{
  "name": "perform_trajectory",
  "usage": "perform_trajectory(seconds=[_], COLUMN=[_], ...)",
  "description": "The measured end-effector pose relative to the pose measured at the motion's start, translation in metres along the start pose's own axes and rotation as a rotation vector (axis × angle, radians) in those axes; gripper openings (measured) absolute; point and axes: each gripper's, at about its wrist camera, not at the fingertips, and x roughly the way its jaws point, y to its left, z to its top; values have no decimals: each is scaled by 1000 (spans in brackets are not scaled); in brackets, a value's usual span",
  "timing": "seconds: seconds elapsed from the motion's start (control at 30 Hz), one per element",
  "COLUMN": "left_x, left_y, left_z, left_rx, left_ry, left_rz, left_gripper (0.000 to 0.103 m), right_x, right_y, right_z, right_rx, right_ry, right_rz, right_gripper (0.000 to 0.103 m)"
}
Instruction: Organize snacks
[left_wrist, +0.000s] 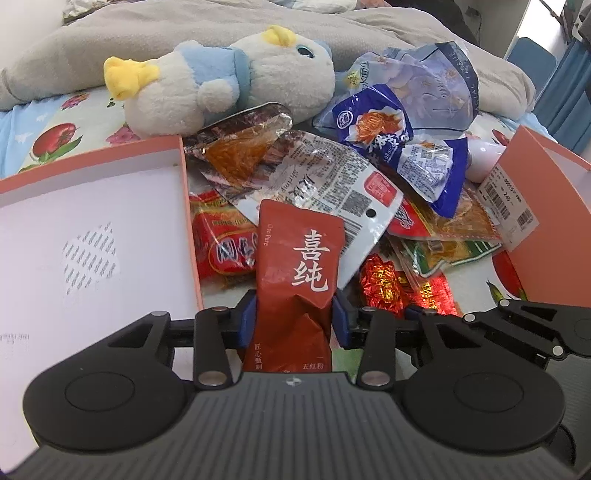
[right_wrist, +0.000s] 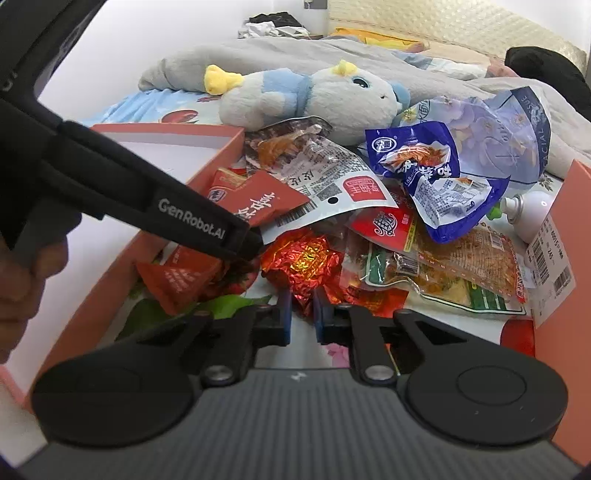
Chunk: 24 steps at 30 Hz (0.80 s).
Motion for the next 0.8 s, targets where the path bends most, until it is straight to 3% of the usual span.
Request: perform_trajectory(seconds=[0.57, 0.8], left_x=[-52, -70], left_y=[-40, -60], left_z=[-44, -64], left_rx=[-18, -56], left_ry=[-11, -8], left_rz=[0, -41], left_gripper=[46, 46], right_x=[-70, -99], right_y=[6, 2], right_z=[-39, -57], right_rx=[-33, -56], right_ry=[22, 21], right_rz=[-7, -20], right_gripper=[14, 14])
